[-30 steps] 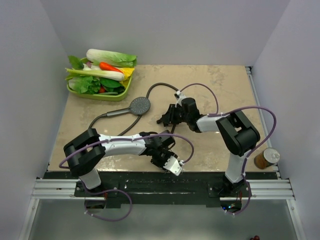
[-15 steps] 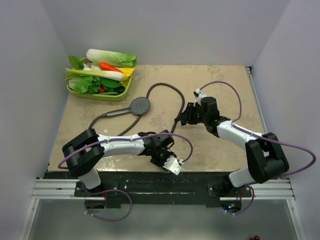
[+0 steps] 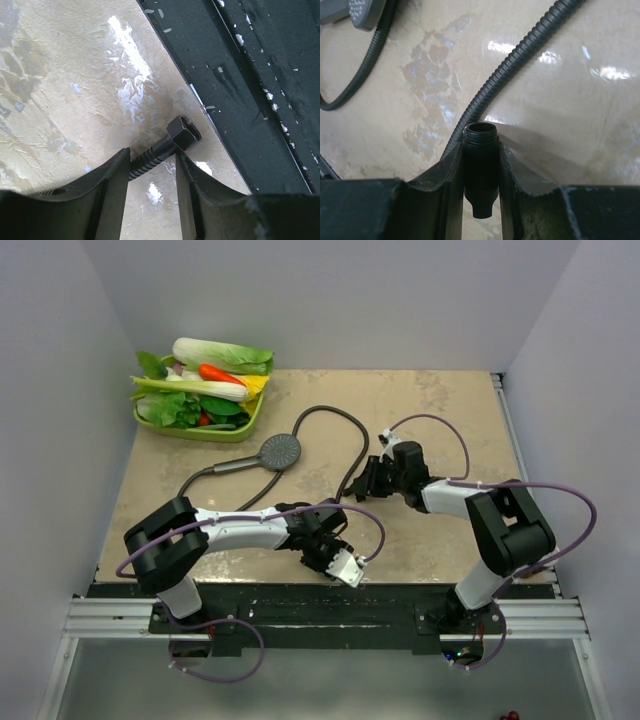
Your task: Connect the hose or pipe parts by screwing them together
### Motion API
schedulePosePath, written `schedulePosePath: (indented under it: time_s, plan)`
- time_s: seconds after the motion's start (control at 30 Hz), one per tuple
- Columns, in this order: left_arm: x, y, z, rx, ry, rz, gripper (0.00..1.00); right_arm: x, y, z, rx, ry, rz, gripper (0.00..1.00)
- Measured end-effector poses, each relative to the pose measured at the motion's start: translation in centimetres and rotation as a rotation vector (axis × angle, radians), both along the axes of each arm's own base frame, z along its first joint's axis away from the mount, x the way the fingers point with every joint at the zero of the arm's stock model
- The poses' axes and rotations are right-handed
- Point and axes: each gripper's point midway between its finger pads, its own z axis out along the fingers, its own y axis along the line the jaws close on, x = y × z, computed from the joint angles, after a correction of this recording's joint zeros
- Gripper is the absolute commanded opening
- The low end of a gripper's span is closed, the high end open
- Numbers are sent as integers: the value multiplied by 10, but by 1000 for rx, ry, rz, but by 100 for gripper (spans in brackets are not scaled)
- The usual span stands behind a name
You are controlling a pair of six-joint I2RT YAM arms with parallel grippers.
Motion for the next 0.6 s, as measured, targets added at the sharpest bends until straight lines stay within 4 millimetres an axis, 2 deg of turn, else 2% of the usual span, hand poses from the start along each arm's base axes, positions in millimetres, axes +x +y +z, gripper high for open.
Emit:
schedulePosePath:
  time_s: [0.27,0.6]
  plan:
    - [3,-1,1,-3,-7,6,52,21,30,-1,64,-25,20,0]
    - [4,-1,1,1,-5,5,52,32,41,-1,87,-18,18,0]
